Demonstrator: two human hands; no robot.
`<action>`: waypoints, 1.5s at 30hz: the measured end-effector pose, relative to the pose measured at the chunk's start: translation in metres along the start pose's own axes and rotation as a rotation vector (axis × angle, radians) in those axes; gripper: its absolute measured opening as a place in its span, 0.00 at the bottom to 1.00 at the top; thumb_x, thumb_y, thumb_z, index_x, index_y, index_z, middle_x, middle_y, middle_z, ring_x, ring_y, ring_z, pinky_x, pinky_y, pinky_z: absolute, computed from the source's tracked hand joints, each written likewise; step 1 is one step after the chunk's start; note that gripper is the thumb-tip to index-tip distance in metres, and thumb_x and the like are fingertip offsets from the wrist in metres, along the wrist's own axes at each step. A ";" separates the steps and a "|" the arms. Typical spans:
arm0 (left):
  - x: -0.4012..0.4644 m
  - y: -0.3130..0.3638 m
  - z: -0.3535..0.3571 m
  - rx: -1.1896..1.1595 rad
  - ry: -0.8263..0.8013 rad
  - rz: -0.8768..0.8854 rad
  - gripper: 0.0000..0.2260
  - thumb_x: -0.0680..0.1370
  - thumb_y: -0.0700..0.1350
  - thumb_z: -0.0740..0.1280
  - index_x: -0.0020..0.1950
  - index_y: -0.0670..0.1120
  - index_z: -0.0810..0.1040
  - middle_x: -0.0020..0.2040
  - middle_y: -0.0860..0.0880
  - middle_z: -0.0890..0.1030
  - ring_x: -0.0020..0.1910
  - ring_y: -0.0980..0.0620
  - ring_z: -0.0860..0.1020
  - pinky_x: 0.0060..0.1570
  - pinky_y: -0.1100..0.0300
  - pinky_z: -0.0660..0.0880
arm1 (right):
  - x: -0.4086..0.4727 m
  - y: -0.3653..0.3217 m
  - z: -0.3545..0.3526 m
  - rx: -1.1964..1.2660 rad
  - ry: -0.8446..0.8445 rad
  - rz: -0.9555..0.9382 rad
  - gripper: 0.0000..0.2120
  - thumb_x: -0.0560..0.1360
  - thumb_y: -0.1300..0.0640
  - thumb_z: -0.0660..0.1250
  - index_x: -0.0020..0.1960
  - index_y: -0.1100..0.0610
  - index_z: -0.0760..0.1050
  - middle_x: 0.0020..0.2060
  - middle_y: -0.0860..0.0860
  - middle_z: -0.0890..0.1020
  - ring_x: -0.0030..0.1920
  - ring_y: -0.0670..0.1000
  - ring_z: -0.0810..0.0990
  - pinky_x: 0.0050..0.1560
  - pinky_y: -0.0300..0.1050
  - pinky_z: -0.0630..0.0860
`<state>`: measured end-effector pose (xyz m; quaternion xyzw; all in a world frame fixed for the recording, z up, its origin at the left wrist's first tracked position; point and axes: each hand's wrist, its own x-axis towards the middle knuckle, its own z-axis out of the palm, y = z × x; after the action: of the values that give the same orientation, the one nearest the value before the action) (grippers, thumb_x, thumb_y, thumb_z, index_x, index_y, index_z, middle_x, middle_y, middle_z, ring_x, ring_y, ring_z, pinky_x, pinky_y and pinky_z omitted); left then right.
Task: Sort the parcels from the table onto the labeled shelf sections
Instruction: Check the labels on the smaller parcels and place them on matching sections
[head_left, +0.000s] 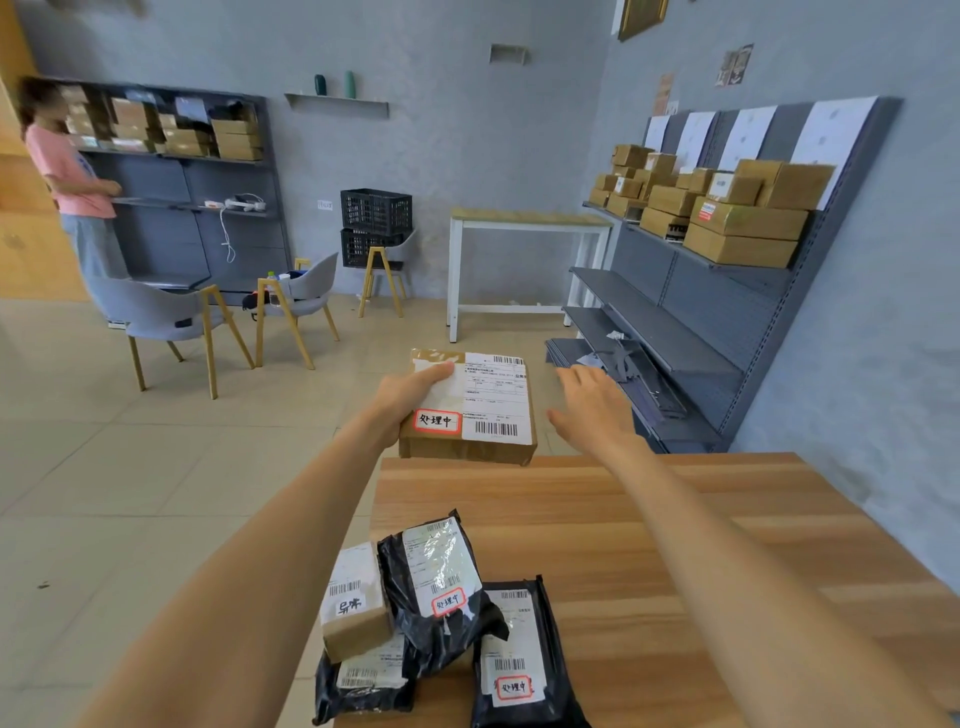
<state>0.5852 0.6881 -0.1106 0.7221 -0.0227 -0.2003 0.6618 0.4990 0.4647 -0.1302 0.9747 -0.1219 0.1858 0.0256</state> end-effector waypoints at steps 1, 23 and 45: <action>-0.001 0.002 0.002 0.013 -0.008 -0.001 0.17 0.75 0.53 0.71 0.54 0.41 0.78 0.36 0.47 0.84 0.25 0.54 0.81 0.23 0.66 0.75 | 0.000 0.002 0.000 -0.010 0.010 -0.001 0.20 0.76 0.50 0.64 0.65 0.58 0.69 0.62 0.53 0.74 0.63 0.54 0.71 0.62 0.47 0.68; -0.013 0.041 0.133 0.028 -0.394 0.039 0.20 0.74 0.53 0.72 0.59 0.41 0.78 0.46 0.44 0.85 0.34 0.50 0.83 0.34 0.60 0.81 | -0.078 0.106 -0.088 -0.227 0.090 0.265 0.23 0.77 0.51 0.65 0.69 0.58 0.67 0.64 0.54 0.73 0.65 0.56 0.70 0.65 0.47 0.65; -0.200 0.039 0.328 0.102 -1.165 0.060 0.18 0.74 0.49 0.72 0.59 0.41 0.78 0.47 0.42 0.84 0.28 0.51 0.83 0.25 0.63 0.77 | -0.351 0.158 -0.229 -0.542 0.080 0.933 0.24 0.77 0.52 0.64 0.70 0.59 0.65 0.65 0.56 0.73 0.67 0.57 0.69 0.68 0.48 0.63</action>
<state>0.3054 0.4327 -0.0359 0.5231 -0.4128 -0.5441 0.5098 0.0621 0.4135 -0.0456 0.7676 -0.5844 0.1762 0.1955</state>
